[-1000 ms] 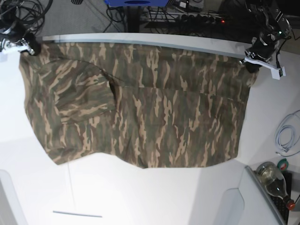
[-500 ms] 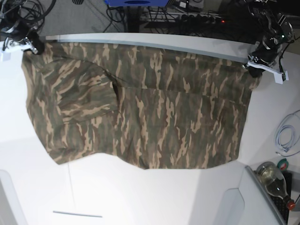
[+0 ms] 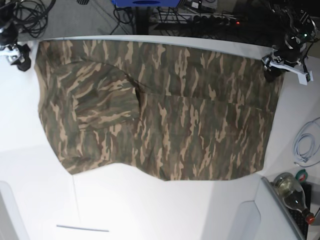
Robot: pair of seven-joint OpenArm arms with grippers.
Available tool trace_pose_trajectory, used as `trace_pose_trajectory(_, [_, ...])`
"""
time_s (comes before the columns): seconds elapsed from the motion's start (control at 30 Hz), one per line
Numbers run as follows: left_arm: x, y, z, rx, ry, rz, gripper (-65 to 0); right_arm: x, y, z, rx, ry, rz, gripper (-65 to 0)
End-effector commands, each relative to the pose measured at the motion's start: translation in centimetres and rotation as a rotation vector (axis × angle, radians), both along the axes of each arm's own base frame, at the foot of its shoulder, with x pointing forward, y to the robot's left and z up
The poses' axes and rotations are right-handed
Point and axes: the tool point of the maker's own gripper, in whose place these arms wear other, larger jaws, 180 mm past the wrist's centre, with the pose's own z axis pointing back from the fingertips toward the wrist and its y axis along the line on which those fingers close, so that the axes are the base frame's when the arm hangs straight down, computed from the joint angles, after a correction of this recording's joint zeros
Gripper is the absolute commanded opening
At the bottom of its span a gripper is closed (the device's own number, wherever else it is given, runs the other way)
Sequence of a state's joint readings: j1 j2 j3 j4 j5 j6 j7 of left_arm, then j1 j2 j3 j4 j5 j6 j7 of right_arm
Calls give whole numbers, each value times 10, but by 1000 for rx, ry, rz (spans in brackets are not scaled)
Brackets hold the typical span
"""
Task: Layout the t-shirt on the table in an organized manner, then fold the t-shirt properly
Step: 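Release the shirt and move the right gripper to its hem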
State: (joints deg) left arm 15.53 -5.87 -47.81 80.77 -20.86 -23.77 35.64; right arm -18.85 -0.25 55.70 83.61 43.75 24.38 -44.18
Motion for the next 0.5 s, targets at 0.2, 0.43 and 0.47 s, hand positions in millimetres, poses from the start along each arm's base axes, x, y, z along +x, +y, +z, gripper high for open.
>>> trace_pose_trajectory(0.2, [-2, 53, 49, 121, -100, 93, -123, 83, -38, 42, -151, -103, 128, -272])
trace_pose_trajectory(0.43, [6, 74, 100, 247, -176, 86, -125, 195, -26, 33, -280, -114, 312, -269])
trace_pose_trajectory(0.47, [7, 75, 110, 266, -194, 89, -127, 212, -20, 32, -286, -121, 339, -269])
